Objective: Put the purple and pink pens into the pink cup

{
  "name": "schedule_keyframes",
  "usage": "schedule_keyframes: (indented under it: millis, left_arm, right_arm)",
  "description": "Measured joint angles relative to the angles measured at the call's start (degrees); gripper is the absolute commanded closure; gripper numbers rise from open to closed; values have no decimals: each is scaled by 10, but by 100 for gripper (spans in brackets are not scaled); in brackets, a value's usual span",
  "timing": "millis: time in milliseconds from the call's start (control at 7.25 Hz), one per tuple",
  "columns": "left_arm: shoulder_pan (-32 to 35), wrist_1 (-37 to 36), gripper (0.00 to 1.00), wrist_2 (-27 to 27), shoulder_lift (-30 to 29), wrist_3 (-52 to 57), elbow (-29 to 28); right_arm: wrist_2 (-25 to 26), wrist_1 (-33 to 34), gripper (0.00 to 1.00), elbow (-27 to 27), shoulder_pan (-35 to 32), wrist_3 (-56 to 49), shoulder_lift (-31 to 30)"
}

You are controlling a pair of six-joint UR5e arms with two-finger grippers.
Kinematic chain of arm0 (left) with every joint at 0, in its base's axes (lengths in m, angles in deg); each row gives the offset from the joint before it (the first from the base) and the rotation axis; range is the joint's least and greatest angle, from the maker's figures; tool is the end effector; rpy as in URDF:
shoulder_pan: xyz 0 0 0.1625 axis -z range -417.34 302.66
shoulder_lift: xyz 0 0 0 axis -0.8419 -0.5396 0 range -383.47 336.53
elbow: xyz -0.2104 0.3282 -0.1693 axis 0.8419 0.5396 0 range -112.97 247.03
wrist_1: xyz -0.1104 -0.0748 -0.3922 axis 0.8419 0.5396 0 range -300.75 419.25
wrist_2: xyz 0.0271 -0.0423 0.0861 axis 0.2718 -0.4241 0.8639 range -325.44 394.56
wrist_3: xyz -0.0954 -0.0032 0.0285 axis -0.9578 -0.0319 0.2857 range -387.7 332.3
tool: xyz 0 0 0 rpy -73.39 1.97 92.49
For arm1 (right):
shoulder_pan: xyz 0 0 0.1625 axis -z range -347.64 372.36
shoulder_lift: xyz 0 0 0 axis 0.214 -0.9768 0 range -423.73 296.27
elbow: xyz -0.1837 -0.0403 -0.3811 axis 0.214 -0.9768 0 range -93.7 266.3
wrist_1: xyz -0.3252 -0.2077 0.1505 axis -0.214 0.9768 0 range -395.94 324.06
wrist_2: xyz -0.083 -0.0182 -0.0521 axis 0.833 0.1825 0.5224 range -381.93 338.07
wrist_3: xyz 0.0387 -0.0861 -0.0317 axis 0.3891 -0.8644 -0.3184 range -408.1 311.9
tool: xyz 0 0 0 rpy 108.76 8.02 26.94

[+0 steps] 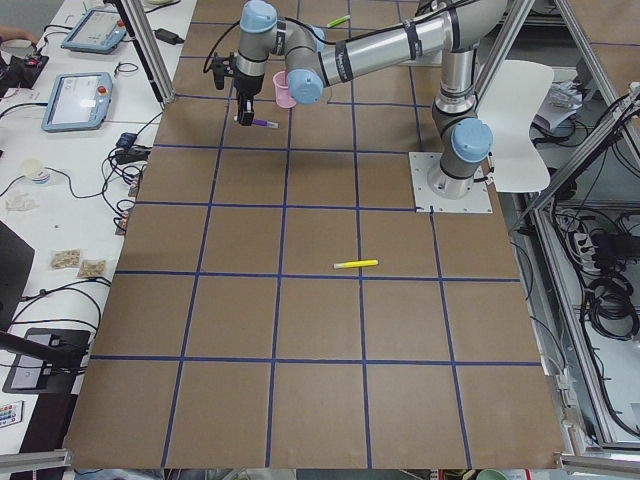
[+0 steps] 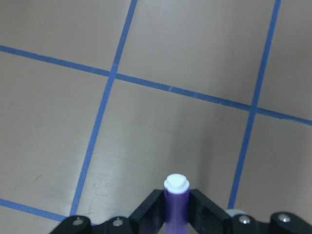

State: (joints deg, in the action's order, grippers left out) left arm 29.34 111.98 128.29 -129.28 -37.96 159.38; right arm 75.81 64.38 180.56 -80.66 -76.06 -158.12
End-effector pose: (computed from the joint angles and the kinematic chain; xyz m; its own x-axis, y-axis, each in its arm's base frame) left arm -0.0911 -0.6215 0.3879 -0.9694 -0.2456 -0.0022 -0.2309 0.9141 -0.3332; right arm 0.1449 -0.4686 0.5081 -0.8509 -0.4850 0.2018 -0.5103 0.8544 -0.0981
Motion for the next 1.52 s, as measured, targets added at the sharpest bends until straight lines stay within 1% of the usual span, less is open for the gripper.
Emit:
schedule_keyframes:
  millis: [138, 276, 552, 966, 1103, 1379, 1517]
  left_arm:
    - [43, -32, 100, 26, -4, -36, 1]
    - [83, -59, 100, 40, -8, -77, 2]
    - [146, -93, 100, 47, -15, -168, 7]
    - [210, -146, 100, 56, -32, -264, 19]
    - [222, -174, 100, 68, -41, -279, 31]
    - [242, -259, 100, 78, -62, -298, 62]
    - [252, -278, 100, 84, -70, -313, 70]
  right_arm:
    - [0, -7, 0, -4, 0, 79, -4]
    - [0, -10, 0, -5, 0, 143, -8]
    - [-5, -11, 0, -2, -2, 244, -18]
    - [-28, -6, 0, 5, -4, 307, -13]
    - [-36, -5, 0, 8, -3, 314, -12]
    - [-44, 0, 0, 12, 0, 317, -7]
    - [-44, 3, 0, 14, 1, 317, -3]
